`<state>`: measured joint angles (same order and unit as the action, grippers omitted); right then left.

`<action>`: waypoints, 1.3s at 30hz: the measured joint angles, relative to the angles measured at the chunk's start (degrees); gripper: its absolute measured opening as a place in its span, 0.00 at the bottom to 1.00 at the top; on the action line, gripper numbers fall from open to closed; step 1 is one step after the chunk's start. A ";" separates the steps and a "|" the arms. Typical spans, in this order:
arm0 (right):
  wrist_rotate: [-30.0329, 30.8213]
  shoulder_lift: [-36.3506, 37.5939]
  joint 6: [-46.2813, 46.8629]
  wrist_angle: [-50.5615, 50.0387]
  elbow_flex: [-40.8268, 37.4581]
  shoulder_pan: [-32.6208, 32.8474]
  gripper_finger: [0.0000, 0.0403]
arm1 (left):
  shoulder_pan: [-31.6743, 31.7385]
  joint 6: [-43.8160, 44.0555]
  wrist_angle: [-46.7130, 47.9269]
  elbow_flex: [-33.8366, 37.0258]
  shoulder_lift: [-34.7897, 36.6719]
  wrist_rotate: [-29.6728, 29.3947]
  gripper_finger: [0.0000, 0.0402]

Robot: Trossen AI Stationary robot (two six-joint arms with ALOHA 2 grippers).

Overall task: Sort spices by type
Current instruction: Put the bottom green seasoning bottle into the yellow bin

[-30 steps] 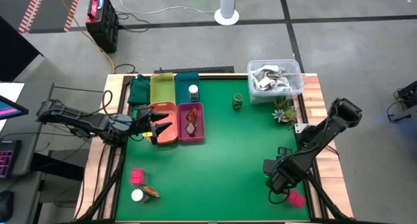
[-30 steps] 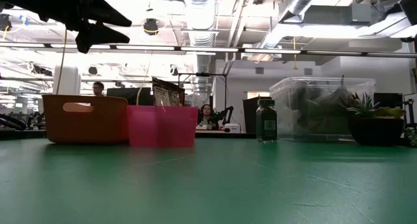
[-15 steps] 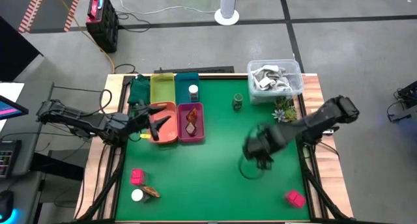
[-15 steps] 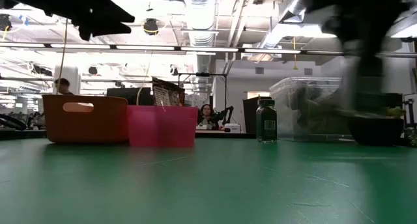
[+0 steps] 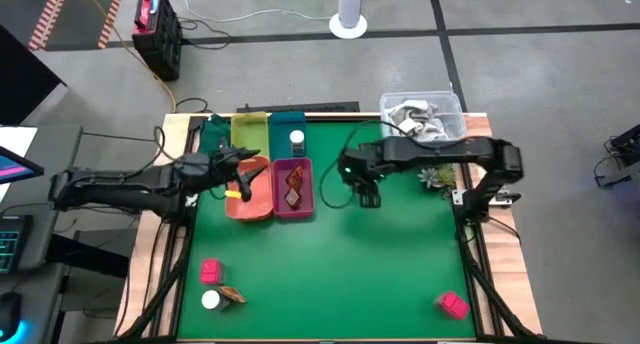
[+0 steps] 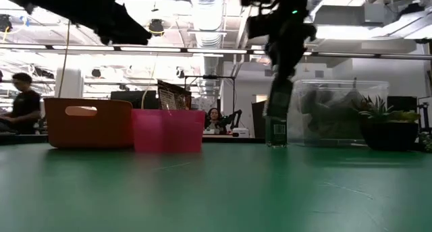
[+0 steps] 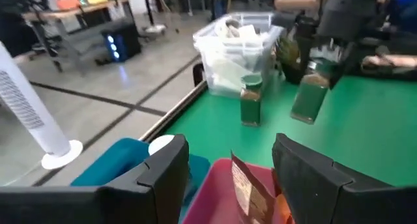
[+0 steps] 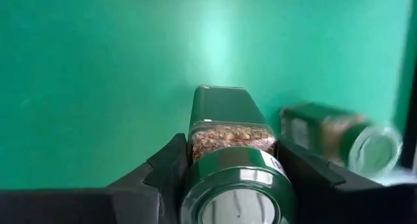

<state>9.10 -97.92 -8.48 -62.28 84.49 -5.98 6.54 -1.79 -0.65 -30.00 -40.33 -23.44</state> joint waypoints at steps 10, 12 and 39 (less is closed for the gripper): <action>2.75 -1.58 -11.75 6.04 12.26 -1.76 0.55 | 5.84 -2.70 2.87 -7.24 -12.22 14.51 0.53; 2.73 -1.54 -14.34 8.72 13.82 -2.06 0.55 | 5.86 -2.85 1.91 -9.36 -15.08 14.04 0.53; -0.18 -1.63 -22.66 14.52 14.89 -3.81 0.55 | 6.28 -12.06 7.83 -37.87 -46.17 14.18 0.72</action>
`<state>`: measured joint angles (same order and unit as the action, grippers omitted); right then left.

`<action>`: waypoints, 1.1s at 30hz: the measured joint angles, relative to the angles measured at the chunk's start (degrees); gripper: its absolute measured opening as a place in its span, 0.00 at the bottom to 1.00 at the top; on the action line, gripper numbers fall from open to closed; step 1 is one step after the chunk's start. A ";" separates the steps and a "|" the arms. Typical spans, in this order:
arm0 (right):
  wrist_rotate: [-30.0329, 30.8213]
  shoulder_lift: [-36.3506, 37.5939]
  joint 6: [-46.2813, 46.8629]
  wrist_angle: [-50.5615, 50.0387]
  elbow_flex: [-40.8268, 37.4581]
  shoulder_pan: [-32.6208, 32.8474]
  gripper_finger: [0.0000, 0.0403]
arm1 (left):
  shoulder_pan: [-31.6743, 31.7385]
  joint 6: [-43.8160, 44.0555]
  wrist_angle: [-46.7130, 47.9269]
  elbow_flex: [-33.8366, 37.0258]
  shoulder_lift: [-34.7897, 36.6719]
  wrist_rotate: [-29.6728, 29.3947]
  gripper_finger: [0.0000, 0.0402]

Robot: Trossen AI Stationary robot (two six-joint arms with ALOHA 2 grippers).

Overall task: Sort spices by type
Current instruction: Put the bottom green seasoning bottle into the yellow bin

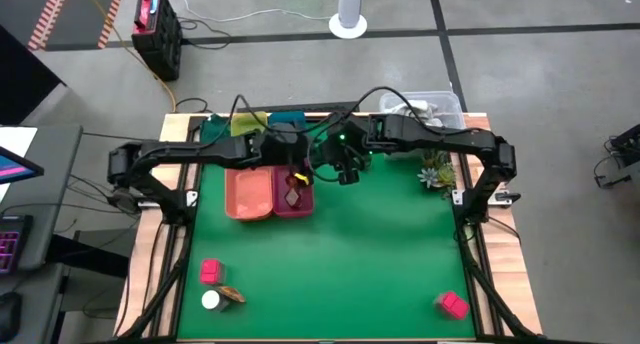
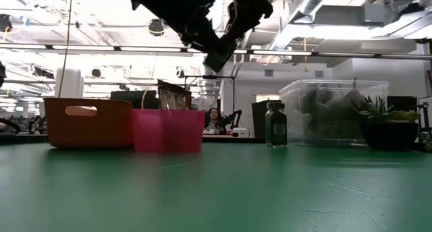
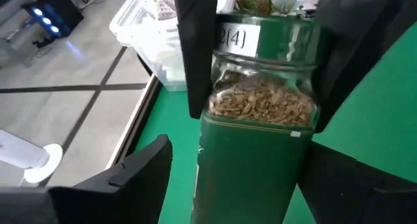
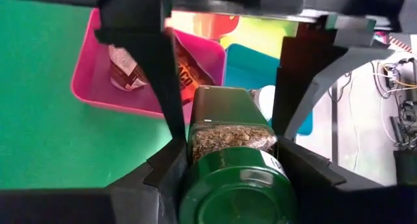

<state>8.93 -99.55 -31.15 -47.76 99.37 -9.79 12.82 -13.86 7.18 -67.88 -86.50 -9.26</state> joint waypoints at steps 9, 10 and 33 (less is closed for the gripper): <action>-2.41 0.28 0.81 -0.29 -0.02 -0.95 0.59 | 0.31 -1.96 -0.35 0.00 0.08 -1.09 0.47; -3.12 0.39 0.95 -0.06 -0.02 -0.97 0.60 | 0.36 -1.90 -0.35 0.00 0.10 -0.99 0.47; -4.80 7.86 5.23 -2.25 0.11 -2.20 0.62 | 1.30 1.35 0.36 3.17 0.29 -1.12 0.47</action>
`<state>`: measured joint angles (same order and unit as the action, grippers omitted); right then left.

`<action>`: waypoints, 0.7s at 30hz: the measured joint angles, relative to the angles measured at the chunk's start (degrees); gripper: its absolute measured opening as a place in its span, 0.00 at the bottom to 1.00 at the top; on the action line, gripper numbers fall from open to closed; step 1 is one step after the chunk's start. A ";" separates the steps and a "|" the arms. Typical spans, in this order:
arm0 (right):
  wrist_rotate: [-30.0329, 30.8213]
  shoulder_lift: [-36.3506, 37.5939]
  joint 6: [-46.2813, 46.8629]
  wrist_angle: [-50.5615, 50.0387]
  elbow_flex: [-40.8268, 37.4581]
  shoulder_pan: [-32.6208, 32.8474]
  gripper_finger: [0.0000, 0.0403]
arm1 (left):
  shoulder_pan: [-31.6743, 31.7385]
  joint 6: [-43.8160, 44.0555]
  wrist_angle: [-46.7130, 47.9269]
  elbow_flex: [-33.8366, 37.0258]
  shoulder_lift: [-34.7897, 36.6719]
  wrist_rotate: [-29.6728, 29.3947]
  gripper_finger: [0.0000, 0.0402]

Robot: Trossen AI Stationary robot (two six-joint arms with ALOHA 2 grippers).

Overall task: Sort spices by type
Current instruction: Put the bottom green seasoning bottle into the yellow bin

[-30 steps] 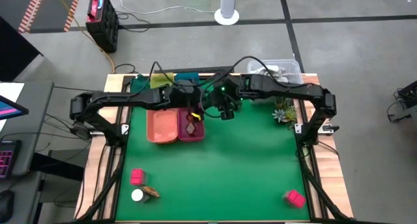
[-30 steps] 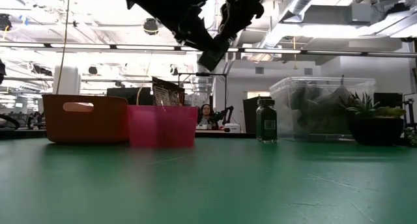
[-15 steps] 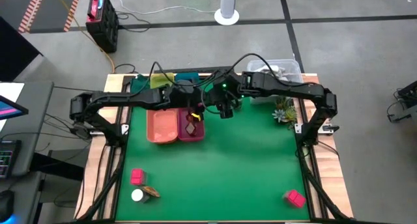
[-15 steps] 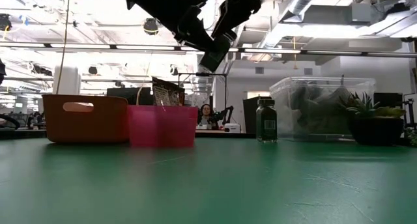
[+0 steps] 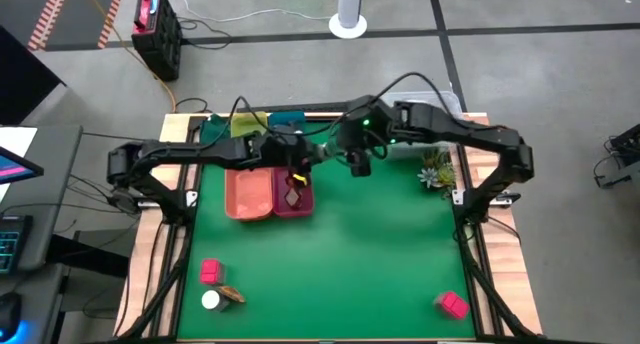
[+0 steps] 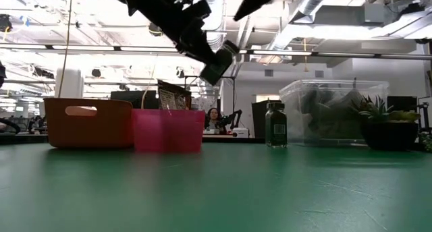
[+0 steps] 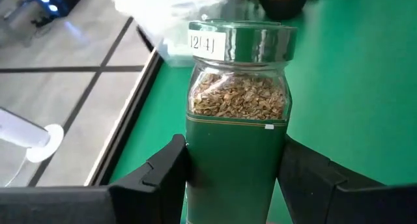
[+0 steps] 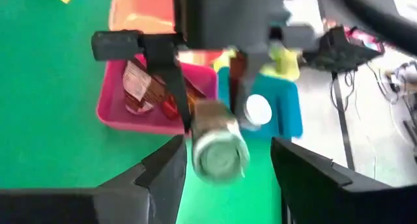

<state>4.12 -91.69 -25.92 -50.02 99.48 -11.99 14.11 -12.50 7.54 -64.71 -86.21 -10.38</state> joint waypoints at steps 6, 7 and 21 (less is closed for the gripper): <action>0.30 1.12 5.54 -7.12 -1.11 -3.34 0.63 | 2.45 0.39 -5.33 6.62 3.45 -1.18 0.47; 0.32 1.20 6.43 -7.13 -2.00 -3.71 0.63 | 3.12 0.63 -5.45 7.89 4.55 -1.16 0.47; 0.48 15.02 11.17 19.45 -26.68 -3.70 0.62 | 10.70 4.74 -22.40 31.98 28.36 -7.64 0.47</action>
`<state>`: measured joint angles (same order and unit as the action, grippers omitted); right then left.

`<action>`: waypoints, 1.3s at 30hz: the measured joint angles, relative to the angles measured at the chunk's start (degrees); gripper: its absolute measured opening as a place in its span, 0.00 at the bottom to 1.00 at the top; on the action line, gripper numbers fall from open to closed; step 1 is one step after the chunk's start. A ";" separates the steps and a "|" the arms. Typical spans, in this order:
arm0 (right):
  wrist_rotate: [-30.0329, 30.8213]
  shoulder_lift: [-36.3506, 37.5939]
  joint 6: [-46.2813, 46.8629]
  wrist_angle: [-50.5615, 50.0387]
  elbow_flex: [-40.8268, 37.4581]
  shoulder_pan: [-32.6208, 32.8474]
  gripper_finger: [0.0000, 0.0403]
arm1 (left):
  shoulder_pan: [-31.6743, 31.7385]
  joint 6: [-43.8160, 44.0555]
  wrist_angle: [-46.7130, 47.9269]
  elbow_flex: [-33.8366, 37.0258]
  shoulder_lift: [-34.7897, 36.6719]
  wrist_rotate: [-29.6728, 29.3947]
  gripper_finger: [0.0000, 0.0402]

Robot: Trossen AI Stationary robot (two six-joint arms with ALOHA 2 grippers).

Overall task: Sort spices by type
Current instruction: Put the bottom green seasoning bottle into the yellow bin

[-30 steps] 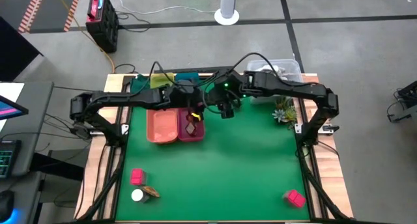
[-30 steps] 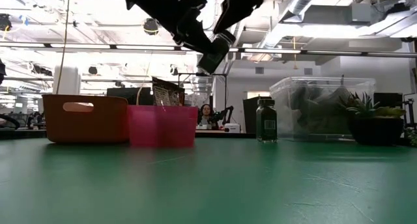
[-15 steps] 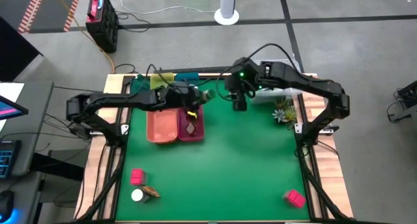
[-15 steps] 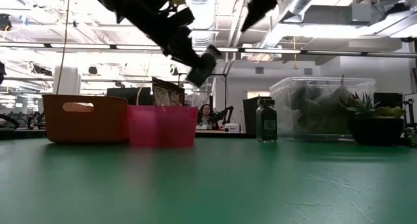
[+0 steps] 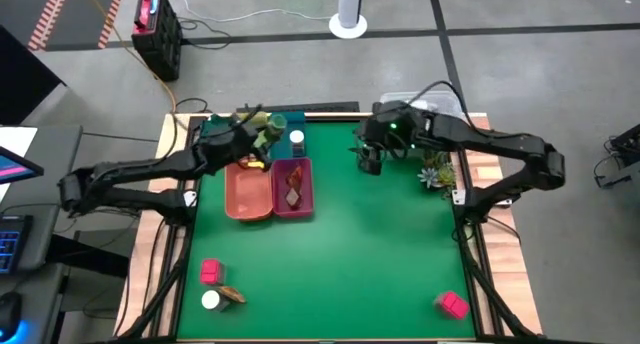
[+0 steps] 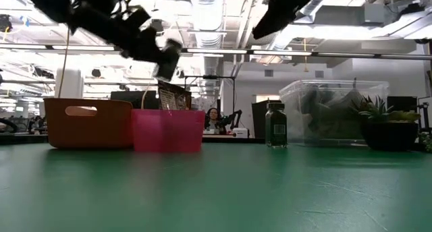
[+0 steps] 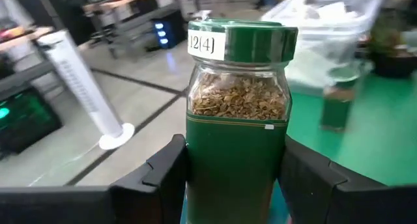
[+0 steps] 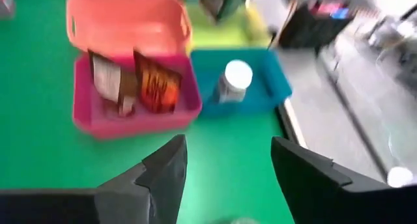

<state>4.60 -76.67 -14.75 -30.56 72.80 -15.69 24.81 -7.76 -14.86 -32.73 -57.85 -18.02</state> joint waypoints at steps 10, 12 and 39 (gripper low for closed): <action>-0.02 3.26 1.48 8.91 -8.60 1.89 0.62 | 4.27 4.34 -10.19 12.09 2.73 -8.04 0.49; -0.01 3.11 1.89 8.80 -8.63 2.46 0.62 | 5.68 4.45 -10.44 12.77 2.73 -9.39 0.49; 0.32 1.08 4.67 19.03 -16.18 6.86 0.62 | 16.01 8.06 -44.90 19.87 -24.45 -4.20 0.49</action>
<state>4.93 -75.59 -10.09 -11.53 56.62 -8.83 40.82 0.30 -59.76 -12.86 -82.30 -22.22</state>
